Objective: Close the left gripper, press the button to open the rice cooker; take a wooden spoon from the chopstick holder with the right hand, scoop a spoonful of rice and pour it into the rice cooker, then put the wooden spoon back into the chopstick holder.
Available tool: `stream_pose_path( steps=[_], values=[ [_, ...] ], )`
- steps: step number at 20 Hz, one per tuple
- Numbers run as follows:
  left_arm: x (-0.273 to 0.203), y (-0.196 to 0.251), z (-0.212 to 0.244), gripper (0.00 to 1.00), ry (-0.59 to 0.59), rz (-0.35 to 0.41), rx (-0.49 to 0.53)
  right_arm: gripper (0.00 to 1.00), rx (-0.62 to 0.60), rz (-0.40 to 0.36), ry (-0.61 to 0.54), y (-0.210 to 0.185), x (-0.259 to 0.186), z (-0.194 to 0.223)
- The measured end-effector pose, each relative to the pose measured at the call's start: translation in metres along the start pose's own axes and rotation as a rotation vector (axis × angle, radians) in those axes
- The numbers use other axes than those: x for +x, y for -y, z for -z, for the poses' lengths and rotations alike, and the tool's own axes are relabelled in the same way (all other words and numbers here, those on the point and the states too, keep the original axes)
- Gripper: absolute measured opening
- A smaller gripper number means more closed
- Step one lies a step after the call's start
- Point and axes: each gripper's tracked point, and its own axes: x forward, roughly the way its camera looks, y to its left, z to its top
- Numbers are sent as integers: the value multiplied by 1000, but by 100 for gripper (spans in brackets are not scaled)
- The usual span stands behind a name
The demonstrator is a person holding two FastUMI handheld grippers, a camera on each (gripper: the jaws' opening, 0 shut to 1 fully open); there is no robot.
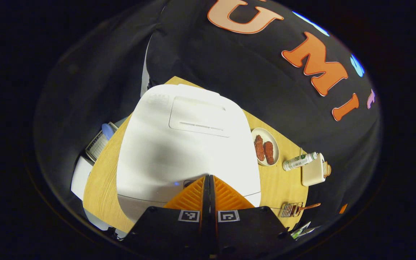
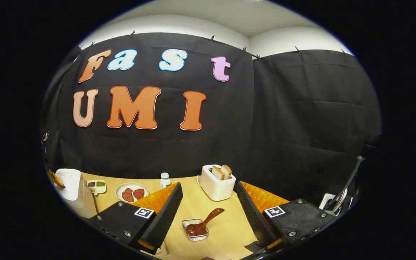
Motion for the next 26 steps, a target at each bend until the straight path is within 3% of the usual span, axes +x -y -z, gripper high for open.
stream_pose_path(
  steps=[4, 8, 13, 22, 25, 26],
  values=[
    [-23, 11, -26, 5, 151, 11, 61, 95, 8, -17, -53, 2, 6, 20],
    [-65, 23, -50, 5, 337, -53, 86, 95, 27, -90, -113, 4, 27, 44],
    [-84, 42, -20, 5, 377, -86, 78, 95, 60, -159, -179, 17, 56, 73],
    [-135, 87, 15, 5, 561, -160, 194, 95, 119, -243, -335, 29, 94, 136],
    [-149, 108, 27, 6, 611, -123, 197, 93, 160, -264, -380, 30, 109, 154],
    [-152, 112, 33, 11, 612, -125, 194, 94, 177, -279, -403, 27, 112, 159]
  ],
)
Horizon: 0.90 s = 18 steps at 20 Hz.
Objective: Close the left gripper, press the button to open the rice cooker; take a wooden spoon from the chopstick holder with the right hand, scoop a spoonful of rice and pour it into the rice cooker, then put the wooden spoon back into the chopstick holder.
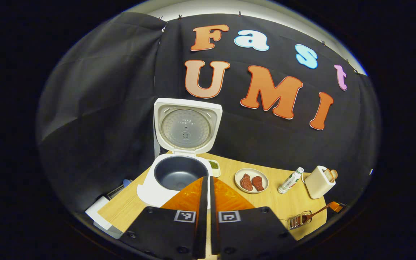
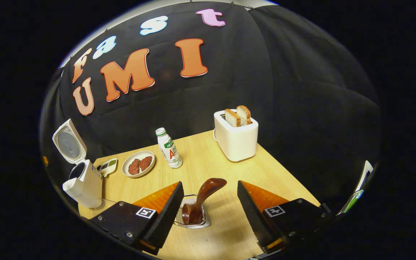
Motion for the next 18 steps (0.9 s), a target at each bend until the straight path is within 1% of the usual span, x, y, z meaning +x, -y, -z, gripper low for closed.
stream_pose_path(
  steps=[1, 2, 3, 5, 6, 7, 8, 9, 10, 11, 12, 13, 14, 15, 16, 17, 18],
  values=[
    [-4, 4, 5, 18, -3, -2, 2, 92, 23, -17, -23, -3, 3, 4],
    [-11, 6, 7, 36, 0, -16, 9, 91, 45, -40, -41, -6, 8, 7],
    [-12, 6, 8, 46, 4, -30, 14, 88, 66, -55, -54, -6, 11, 10],
    [-24, 8, 13, 55, 5, -54, 18, 82, 89, -75, -67, -4, 20, 15],
    [-29, 10, 15, 58, 6, -62, 16, 79, 101, -91, -80, -6, 25, 18],
    [-33, 12, 17, 54, 9, -67, 11, 72, 120, -114, -92, -9, 26, 22],
    [-36, 16, 18, 55, 11, -69, 4, 69, 150, -148, -85, -15, 28, 21],
    [-40, 21, 20, 55, 9, -74, 2, 63, 171, -171, -70, -18, 28, 21],
    [-42, 23, 22, 54, 8, -72, 2, 59, 177, -173, -64, -18, 32, 22],
    [-45, 29, 24, 58, 8, -68, 6, 53, 176, -170, -66, -15, 36, 28],
    [-49, 30, 24, 74, 12, -72, 12, 50, 177, -170, -74, -16, 40, 32],
    [-51, 31, 23, 76, 17, -74, 21, 45, 185, -176, -76, -18, 43, 33],
    [-54, 31, 21, 82, 25, -78, 29, 41, 198, -172, -79, -19, 46, 33],
    [-54, 34, 21, 76, 27, -73, 33, 34, 213, -163, -83, -19, 46, 34],
    [-56, 37, 22, 82, 25, -71, 40, 21, 230, -154, -88, -18, 47, 35],
    [-55, 36, 22, 87, 26, -67, 48, 26, 251, -143, -98, -18, 47, 36],
    [-54, 38, 23, 87, 25, -61, 57, 24, 271, -134, -105, -19, 45, 36]
  ],
)
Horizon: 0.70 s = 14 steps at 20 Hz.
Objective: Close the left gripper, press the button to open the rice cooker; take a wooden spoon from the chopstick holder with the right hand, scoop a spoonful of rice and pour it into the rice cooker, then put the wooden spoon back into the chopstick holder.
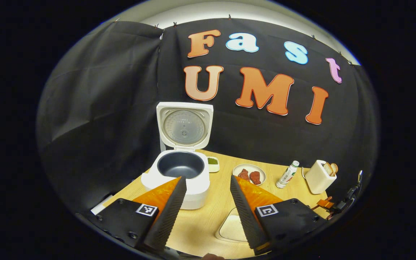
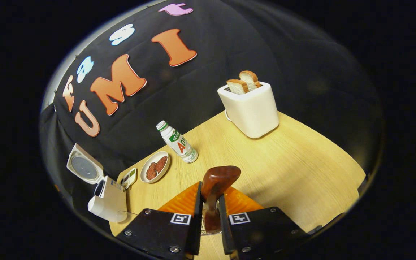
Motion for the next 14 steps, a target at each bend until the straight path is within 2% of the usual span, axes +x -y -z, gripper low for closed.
stream_pose_path(
  steps=[5, 8, 11, 13, 14],
  values=[
    [13, 8, 1, 87, -11, 42, 31, 18, 14, 23, 31, -9, -15, 5],
    [24, 11, -4, 84, -3, 74, 42, 13, 18, 50, 67, -13, -25, -3],
    [34, 10, -9, 85, 15, 103, 94, 12, 32, 73, 121, -21, -43, -20],
    [42, 7, -15, 87, 37, 109, 115, 12, 5, 87, 163, -28, -59, -29],
    [45, 7, -17, 93, 48, 111, 122, 12, -9, 95, 184, -32, -66, -36]
  ],
)
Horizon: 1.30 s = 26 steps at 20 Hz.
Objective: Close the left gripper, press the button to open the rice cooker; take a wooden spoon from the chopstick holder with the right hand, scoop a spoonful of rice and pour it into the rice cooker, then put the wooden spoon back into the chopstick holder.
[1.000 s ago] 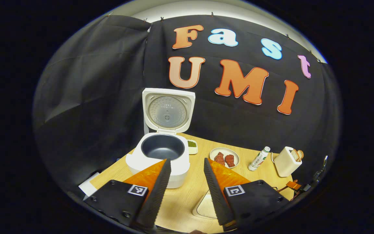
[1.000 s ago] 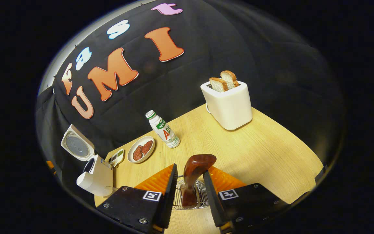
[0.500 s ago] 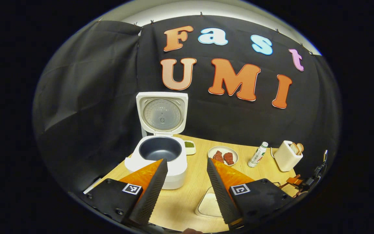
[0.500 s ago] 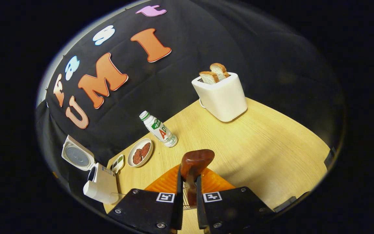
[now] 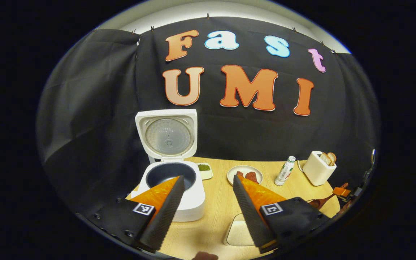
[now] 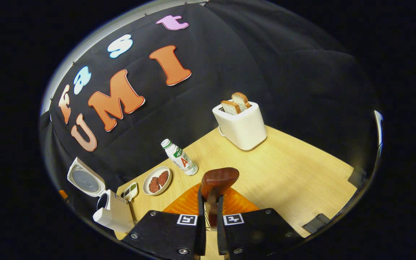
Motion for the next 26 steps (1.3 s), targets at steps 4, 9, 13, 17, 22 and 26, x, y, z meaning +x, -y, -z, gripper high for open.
stream_pose_path(
  steps=[4, 9, 13, 17, 22, 26],
  values=[
    [11, -7, -8, 100, 54, 15, 27, 12, -31, -8, 58, -29, -31, -17],
    [21, -18, -10, 100, 90, 38, 61, 12, -40, -127, 7, -96, -52, 11],
    [23, -29, -9, 100, 96, 49, 59, 12, -123, -200, -36, -140, -55, 42],
    [22, -48, -6, 100, 92, 26, 56, 12, -238, -251, -96, -172, -49, 87],
    [16, -72, 1, 100, 85, -23, 45, 12, -488, -227, -91, -174, -32, 121],
    [12, -90, 5, 100, 78, -68, 38, 12, -628, -229, -81, -177, -25, 142]
  ],
)
